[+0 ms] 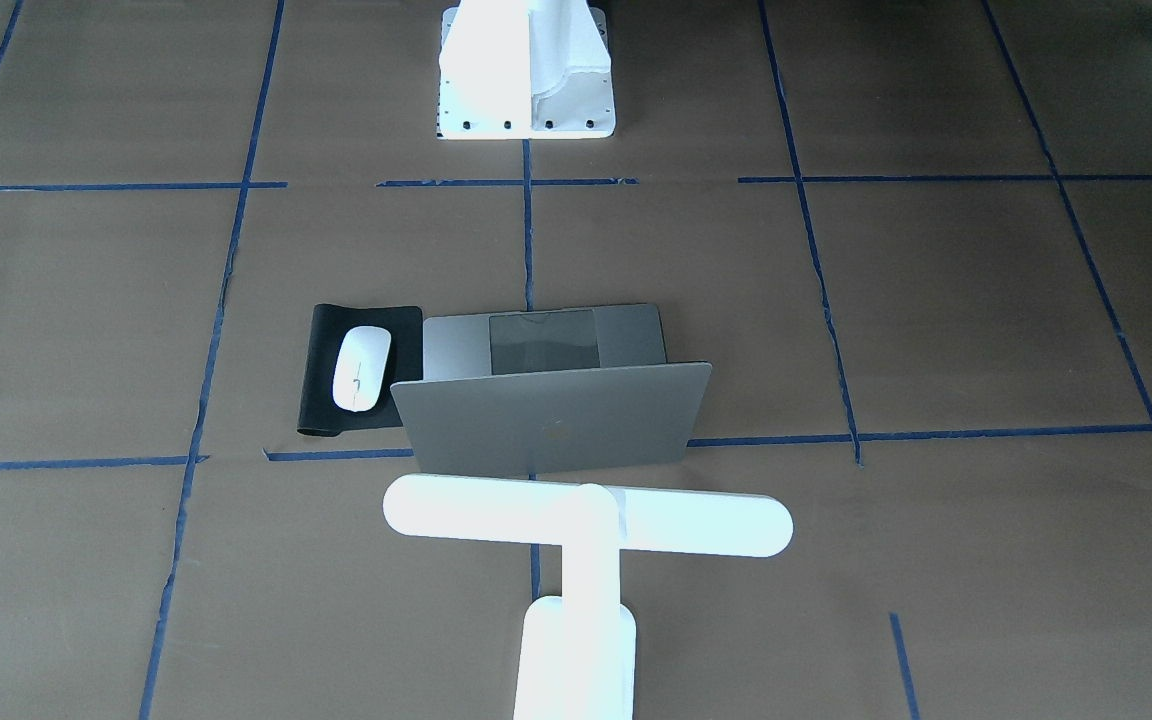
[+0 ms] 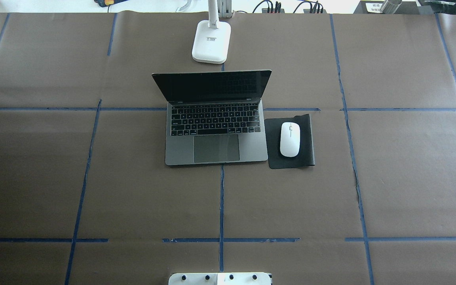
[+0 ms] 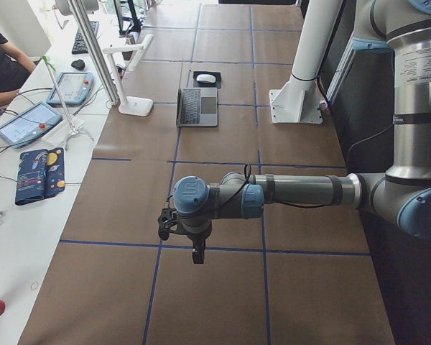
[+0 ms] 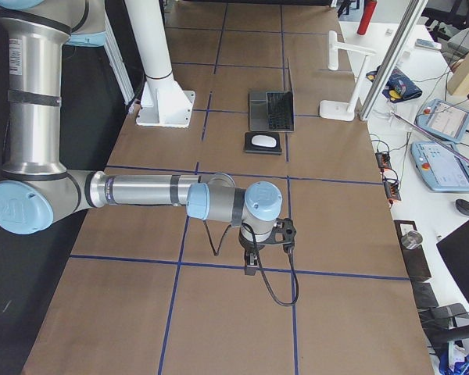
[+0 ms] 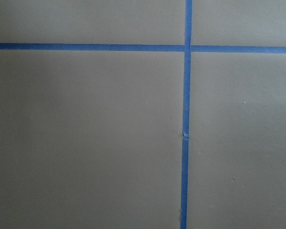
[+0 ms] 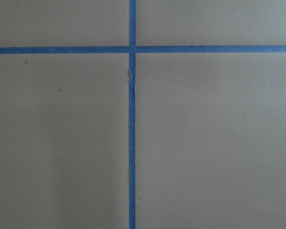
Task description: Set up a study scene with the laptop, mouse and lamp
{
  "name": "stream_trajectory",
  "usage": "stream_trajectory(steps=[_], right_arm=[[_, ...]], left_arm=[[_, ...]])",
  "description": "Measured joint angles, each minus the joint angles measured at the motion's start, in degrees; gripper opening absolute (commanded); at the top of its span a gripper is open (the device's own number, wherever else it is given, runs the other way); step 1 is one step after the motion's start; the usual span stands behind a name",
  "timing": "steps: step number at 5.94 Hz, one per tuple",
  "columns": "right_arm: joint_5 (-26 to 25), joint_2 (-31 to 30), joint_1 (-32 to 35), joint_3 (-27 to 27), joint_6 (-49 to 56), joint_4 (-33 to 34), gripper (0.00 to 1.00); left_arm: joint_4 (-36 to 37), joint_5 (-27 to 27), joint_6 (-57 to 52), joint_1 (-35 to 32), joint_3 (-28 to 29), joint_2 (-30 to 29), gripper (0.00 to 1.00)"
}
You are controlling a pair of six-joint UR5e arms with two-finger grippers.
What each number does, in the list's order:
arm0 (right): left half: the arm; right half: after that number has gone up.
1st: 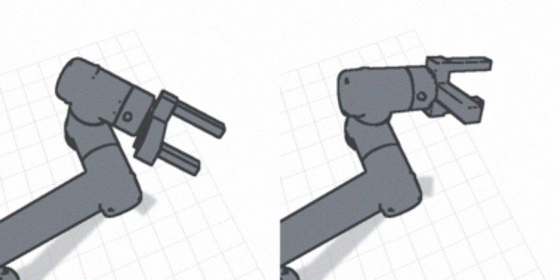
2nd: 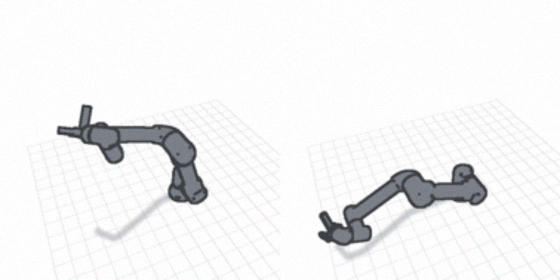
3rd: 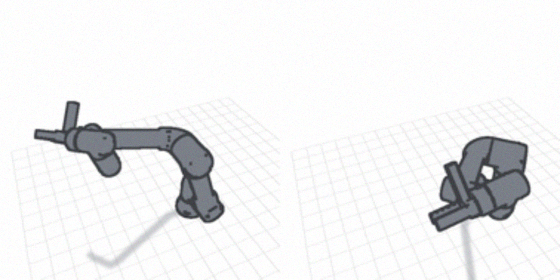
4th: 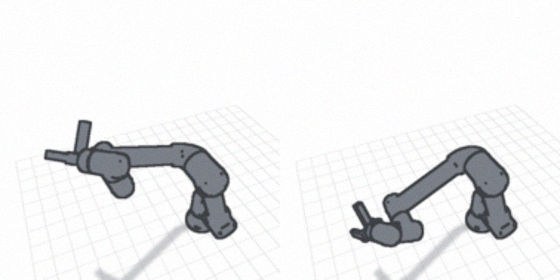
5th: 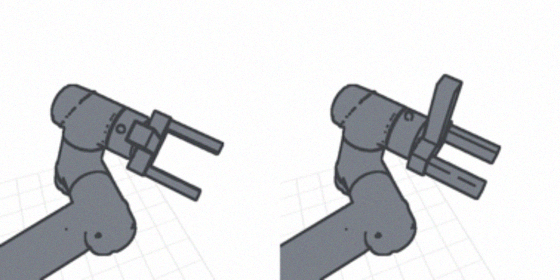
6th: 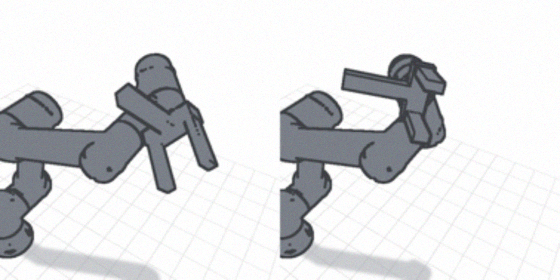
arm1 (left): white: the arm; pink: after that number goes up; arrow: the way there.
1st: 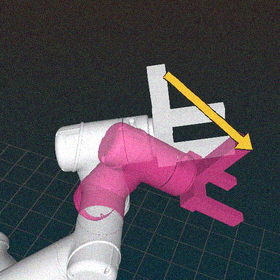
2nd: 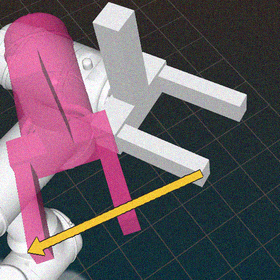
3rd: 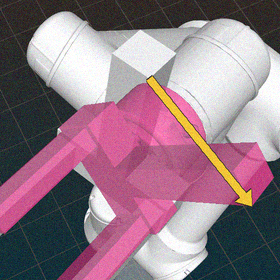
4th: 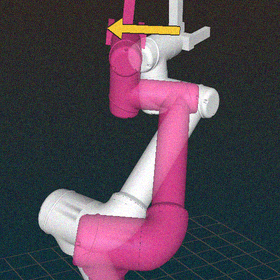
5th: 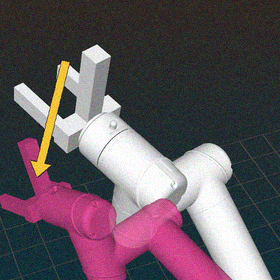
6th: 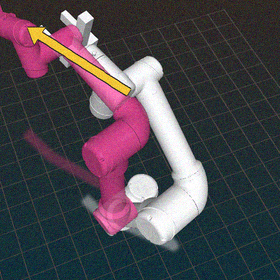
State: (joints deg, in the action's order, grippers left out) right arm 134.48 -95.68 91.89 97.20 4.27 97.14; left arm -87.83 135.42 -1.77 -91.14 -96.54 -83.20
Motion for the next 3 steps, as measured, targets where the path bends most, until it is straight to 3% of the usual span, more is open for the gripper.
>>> stream_trajectory(steps=[3], right_arm=[[0.5, -1.5, 2.6, 0.3, 0.2, -0.1, 1.0]], left_arm=[[-0.2, 1.0, 0.0, 0.0, -0.2, 0.1, 1.0]])
